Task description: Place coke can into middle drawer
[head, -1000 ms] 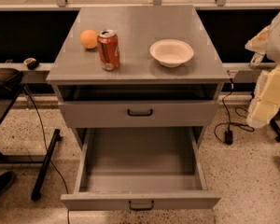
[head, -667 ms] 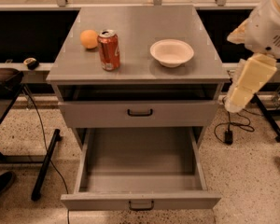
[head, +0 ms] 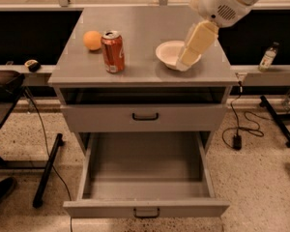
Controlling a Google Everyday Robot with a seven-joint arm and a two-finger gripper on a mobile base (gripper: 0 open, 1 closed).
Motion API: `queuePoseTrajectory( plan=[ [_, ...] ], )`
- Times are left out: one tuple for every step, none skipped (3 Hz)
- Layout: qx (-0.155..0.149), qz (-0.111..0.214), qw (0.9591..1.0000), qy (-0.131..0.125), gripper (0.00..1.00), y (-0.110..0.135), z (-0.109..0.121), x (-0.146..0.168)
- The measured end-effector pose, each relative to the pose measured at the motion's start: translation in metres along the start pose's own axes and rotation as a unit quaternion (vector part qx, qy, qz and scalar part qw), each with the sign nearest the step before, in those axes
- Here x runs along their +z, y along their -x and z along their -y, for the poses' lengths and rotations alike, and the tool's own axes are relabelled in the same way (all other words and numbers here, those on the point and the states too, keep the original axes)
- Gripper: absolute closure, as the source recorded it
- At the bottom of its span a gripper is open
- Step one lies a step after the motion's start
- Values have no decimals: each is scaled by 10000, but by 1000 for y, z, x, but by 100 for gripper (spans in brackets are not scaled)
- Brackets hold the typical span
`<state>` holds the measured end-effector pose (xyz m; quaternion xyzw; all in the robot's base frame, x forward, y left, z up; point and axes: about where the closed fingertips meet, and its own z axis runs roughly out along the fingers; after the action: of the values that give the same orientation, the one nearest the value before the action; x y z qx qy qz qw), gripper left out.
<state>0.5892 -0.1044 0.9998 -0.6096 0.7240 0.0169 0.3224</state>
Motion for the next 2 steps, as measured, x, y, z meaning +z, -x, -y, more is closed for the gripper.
queuePoseTrajectory(
  plan=[
    [179,274,9994,-93,0,35,30,61],
    [597,475,9971,-19,0,42,45,110]
  ],
)
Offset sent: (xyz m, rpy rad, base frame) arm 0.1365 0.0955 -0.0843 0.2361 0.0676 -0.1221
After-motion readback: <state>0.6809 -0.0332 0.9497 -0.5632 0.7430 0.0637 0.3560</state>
